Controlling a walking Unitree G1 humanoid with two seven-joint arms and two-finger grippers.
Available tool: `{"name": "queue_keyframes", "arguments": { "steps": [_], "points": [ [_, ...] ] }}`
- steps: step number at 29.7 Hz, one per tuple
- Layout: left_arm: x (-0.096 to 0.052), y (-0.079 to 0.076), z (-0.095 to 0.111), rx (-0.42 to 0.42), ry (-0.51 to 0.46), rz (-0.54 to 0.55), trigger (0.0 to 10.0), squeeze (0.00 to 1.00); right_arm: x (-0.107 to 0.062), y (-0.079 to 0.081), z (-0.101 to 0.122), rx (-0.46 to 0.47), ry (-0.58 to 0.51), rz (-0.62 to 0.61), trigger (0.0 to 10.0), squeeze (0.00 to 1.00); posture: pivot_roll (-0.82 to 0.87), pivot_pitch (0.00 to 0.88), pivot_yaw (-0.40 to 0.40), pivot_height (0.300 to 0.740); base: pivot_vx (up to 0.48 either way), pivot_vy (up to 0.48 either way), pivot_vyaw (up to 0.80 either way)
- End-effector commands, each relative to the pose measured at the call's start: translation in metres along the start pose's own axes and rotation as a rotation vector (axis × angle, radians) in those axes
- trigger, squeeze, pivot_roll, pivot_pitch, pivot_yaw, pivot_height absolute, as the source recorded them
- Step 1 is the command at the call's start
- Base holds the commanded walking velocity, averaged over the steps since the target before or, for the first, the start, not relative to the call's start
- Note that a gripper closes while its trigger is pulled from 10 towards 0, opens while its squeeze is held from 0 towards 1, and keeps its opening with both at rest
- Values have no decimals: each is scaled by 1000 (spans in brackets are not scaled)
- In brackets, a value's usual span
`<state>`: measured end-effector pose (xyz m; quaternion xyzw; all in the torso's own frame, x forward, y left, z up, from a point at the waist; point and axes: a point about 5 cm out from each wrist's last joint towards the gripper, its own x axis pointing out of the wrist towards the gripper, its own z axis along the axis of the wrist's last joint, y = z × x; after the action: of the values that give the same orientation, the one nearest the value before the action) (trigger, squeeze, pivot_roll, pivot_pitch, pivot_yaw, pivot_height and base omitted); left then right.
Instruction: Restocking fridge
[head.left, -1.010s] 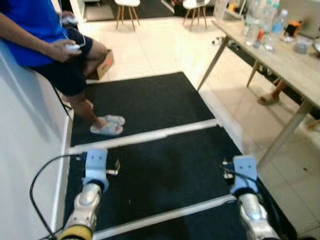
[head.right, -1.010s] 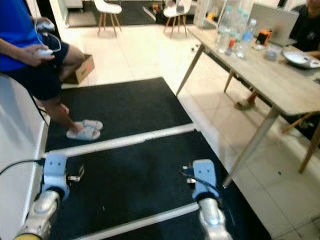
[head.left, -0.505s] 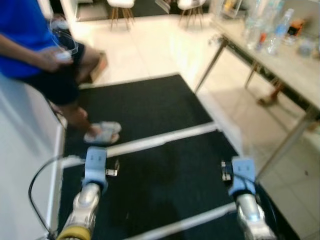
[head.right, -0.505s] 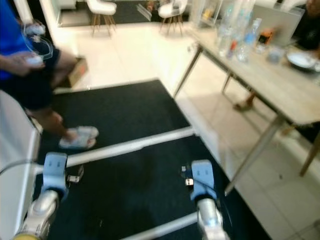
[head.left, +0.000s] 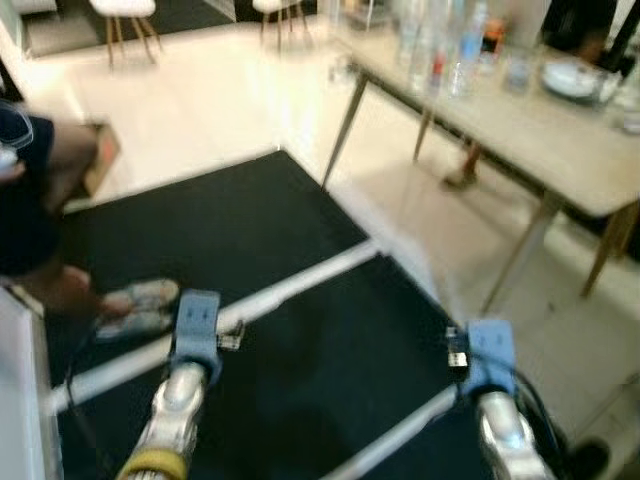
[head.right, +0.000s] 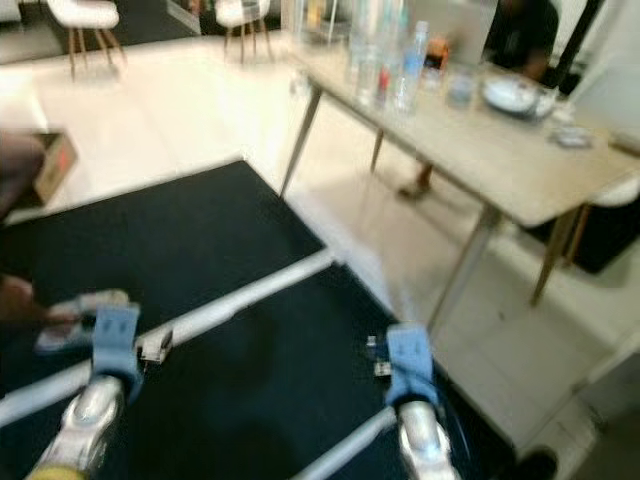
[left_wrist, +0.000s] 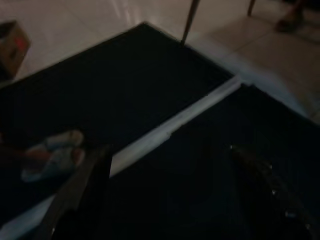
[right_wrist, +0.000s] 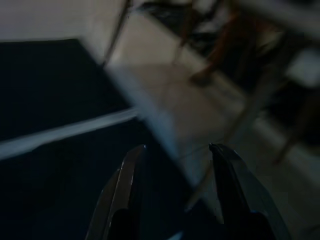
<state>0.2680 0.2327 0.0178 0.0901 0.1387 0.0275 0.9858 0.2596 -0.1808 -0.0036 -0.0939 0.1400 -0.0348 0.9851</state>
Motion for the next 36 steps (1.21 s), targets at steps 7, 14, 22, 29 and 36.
{"name": "queue_keyframes", "arguments": {
  "steps": [7, 14, 22, 29, 36],
  "points": [
    [-3, 2, -6, 0, 25, 7, 10000, 0, -2, 7, -2, 12, 14, 16, 10000, 86, 23, 0, -22, 740, 319, 0, -646],
    [-3, 2, -6, 0, 24, 8, 10000, 0, -2, 8, -3, 13, 15, 18, 10000, 86, 23, 0, -22, 740, 318, 0, -638],
    [-3, 3, -6, 0, 23, 9, 10000, 0, -2, 10, -2, 13, 12, 21, 10000, 86, 28, 0, -20, 740, 316, 0, -609],
    [-4, 3, -5, 1, 20, 10, 10000, 0, -2, 10, -1, 15, 7, 26, 10000, 90, 32, 0, -18, 740, 317, 0, -403],
    [-2, 5, -4, 2, 16, 17, 10000, 0, -2, 16, 3, 8, -15, 55, 10000, 110, 32, 0, -18, 740, 318, 0, 0]
  ]
}}
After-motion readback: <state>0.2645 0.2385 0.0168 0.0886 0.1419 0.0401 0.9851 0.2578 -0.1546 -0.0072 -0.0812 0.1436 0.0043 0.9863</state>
